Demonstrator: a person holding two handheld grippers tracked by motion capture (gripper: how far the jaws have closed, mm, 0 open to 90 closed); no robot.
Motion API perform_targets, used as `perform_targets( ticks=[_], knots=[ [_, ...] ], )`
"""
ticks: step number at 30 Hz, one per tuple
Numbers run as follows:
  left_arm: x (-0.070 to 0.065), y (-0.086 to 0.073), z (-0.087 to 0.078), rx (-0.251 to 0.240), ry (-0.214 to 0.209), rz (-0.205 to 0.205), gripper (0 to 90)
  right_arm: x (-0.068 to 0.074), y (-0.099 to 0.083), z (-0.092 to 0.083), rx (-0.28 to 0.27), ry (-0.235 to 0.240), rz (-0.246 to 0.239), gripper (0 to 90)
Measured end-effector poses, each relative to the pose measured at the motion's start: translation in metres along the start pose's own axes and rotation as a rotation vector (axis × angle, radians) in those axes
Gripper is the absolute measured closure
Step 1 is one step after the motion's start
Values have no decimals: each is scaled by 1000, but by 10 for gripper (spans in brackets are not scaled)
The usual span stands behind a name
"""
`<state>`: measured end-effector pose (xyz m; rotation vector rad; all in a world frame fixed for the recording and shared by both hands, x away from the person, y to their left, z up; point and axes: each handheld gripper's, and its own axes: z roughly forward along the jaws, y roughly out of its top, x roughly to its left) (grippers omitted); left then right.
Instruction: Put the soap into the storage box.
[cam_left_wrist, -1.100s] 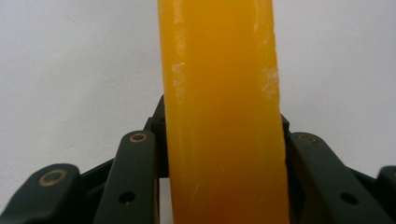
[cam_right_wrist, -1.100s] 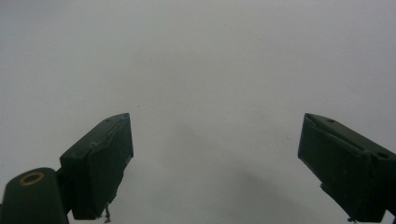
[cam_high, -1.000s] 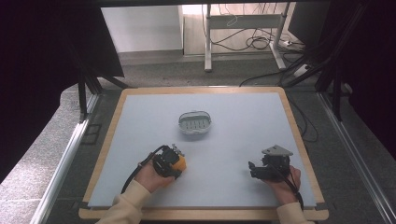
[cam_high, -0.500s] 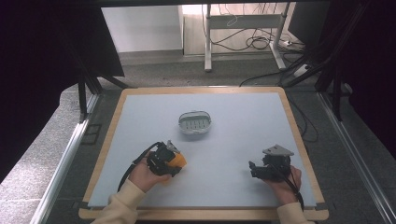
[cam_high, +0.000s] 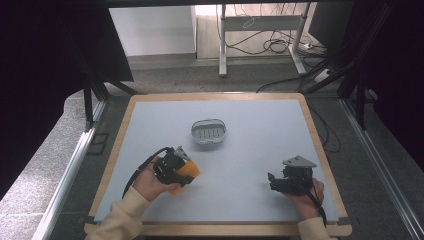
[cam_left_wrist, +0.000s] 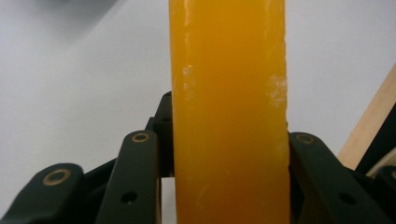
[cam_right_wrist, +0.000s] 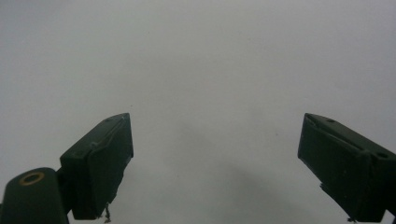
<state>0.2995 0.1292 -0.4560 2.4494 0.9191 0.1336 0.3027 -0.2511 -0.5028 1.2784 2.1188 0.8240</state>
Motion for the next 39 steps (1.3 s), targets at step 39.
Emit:
perform_targets(
  ticks=[39],
  knots=[
    [10,19,-9,-24,-5,19,618,-1,-2,2,11,-4,-5,108]
  ],
)
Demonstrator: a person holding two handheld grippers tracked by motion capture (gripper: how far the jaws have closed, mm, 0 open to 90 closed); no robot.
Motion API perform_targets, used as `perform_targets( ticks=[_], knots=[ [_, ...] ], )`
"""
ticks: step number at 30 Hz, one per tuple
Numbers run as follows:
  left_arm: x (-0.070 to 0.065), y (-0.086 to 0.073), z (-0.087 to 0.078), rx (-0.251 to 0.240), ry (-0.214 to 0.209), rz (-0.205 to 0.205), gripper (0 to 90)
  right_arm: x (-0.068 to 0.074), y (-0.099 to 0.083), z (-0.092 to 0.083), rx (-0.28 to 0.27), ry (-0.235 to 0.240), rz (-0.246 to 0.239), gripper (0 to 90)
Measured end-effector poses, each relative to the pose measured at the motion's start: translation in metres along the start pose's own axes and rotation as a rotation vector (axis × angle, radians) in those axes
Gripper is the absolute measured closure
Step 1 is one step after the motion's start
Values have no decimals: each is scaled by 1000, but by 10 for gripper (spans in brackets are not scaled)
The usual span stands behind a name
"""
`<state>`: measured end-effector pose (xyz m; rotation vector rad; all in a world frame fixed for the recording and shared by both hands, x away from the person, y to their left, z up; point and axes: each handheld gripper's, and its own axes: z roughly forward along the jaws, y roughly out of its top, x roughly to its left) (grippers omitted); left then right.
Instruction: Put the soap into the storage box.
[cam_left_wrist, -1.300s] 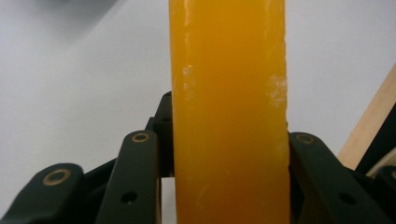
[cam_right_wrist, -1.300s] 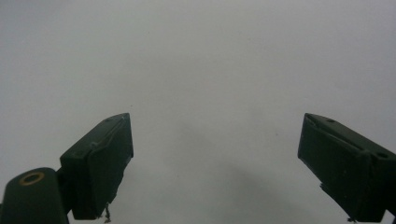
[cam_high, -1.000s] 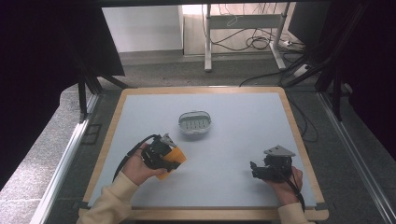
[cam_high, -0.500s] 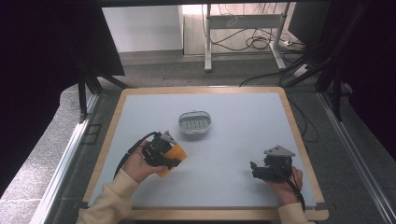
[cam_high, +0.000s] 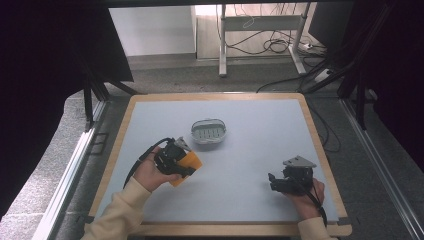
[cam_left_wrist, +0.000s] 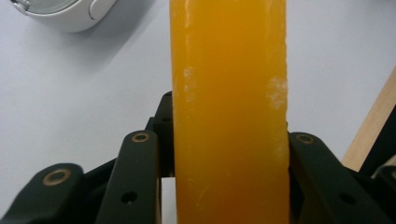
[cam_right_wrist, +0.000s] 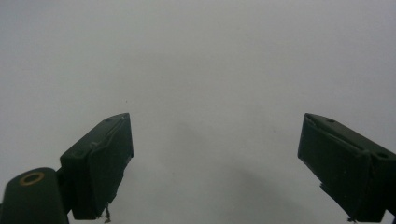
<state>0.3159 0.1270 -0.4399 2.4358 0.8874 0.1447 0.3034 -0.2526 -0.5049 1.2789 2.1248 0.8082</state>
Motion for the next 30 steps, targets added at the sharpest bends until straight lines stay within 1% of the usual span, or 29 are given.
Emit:
perform_targets(
  ticks=[7,13,18,30],
  knots=[
    [5,2,0,-5,-3,-13,619,1,0,1,4,-3,-9,108],
    [8,5,1,0,-2,-16,619,1,-1,1,6,-1,-11,108],
    [11,9,0,9,-1,-6,619,1,-1,1,9,-1,-14,108],
    [16,17,-2,-3,1,-2,619,1,-1,2,9,0,-21,111]
  ],
)
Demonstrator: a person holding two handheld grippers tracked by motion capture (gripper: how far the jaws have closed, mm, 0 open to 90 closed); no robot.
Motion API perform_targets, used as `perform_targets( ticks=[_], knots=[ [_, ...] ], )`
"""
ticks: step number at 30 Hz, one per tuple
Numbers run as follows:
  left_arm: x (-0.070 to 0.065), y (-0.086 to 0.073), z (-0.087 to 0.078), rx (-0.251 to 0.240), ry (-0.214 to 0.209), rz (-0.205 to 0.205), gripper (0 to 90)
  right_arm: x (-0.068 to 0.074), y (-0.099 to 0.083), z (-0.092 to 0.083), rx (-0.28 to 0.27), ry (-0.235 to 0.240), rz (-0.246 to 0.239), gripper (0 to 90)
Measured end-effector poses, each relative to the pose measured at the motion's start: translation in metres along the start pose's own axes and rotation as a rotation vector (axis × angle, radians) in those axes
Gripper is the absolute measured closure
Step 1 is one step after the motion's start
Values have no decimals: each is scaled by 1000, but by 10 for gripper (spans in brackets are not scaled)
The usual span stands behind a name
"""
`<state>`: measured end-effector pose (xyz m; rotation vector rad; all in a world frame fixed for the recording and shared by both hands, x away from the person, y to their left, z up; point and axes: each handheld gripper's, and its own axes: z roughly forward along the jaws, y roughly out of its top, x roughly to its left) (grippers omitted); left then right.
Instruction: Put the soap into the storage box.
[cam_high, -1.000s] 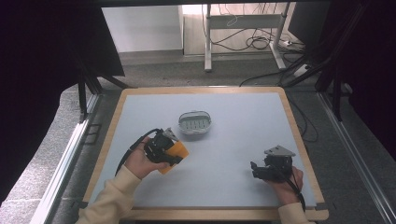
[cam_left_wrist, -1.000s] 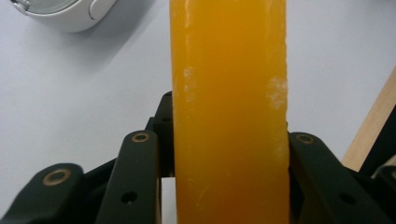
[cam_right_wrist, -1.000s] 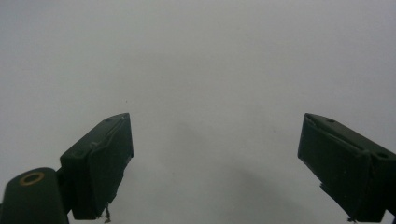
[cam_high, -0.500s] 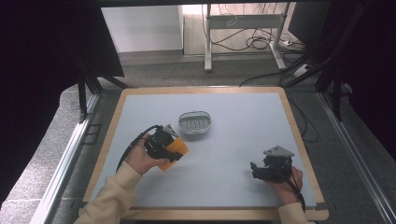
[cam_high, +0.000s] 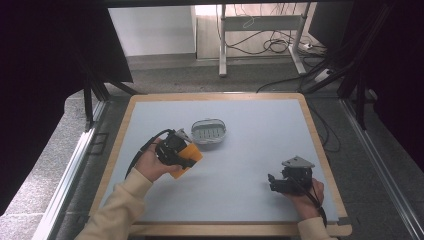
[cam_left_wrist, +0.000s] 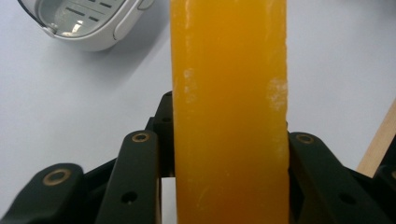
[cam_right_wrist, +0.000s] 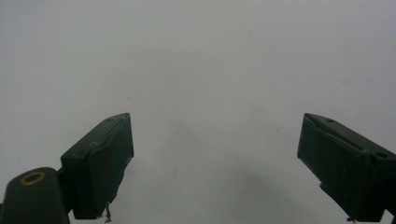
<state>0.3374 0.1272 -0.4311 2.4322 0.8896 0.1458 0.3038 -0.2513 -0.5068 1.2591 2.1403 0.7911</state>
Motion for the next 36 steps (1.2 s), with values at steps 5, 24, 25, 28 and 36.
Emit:
perform_targets(
  ticks=[5,24,25,28,36],
  knots=[
    [2,4,1,-2,-6,2,619,0,0,0,1,0,4,111],
    [10,18,1,-11,-6,20,619,0,0,0,7,1,0,121],
    [11,19,1,-14,-12,24,619,0,0,0,7,0,0,121],
    [14,21,0,-16,-12,19,619,0,-1,1,9,-5,1,122],
    [20,30,0,-17,-3,23,619,0,-1,1,12,-8,-2,130]
  ],
)
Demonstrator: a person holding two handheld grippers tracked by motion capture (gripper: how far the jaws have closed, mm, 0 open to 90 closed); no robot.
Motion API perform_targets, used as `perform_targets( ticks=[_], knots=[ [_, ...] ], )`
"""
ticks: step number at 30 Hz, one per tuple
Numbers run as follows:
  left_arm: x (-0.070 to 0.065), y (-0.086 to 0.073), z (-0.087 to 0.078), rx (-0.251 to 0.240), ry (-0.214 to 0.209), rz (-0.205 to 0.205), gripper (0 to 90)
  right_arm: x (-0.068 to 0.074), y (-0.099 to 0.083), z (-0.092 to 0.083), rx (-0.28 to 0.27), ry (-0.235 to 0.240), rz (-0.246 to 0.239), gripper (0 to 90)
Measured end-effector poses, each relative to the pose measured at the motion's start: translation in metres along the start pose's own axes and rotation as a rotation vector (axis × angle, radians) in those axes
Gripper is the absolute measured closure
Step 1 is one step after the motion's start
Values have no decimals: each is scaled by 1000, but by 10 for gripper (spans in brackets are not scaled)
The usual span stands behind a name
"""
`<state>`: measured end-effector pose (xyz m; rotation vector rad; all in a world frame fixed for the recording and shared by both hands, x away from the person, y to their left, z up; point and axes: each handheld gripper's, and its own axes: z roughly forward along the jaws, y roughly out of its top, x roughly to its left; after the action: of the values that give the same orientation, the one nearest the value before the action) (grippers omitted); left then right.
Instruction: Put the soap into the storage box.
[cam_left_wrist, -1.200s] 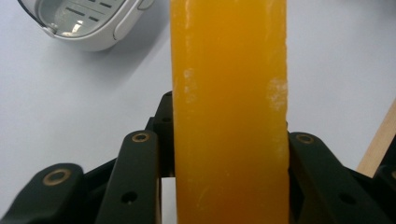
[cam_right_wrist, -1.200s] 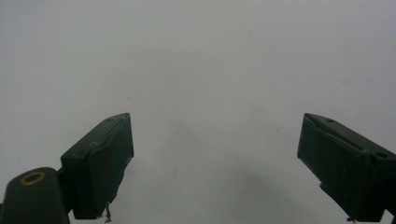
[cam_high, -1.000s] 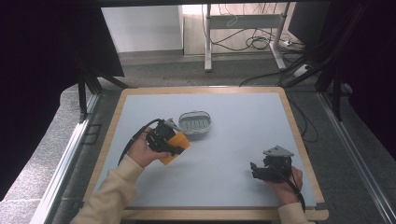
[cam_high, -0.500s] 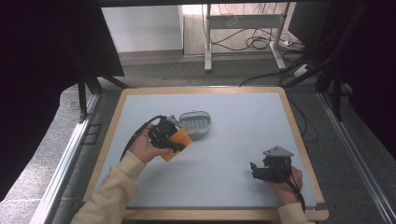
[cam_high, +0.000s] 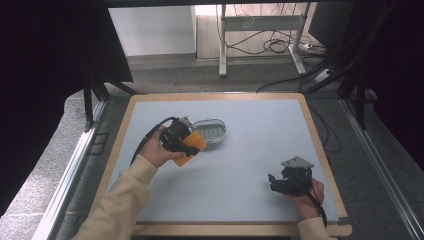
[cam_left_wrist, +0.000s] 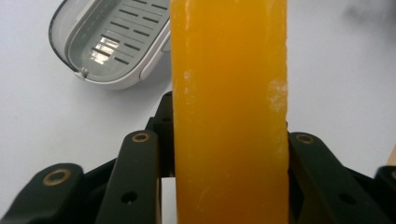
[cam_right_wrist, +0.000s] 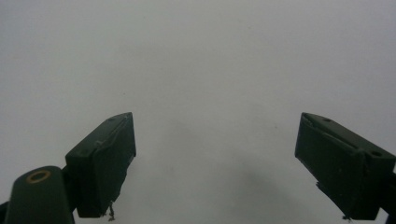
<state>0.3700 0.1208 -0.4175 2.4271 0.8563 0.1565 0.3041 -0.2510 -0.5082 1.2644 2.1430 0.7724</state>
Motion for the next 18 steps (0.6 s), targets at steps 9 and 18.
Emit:
perform_targets(
  ticks=[9,18],
  knots=[
    [9,9,4,-3,-63,34,619,-1,0,0,0,-1,-1,133],
    [15,17,8,13,-57,55,619,-1,0,0,3,4,-2,133]
  ],
)
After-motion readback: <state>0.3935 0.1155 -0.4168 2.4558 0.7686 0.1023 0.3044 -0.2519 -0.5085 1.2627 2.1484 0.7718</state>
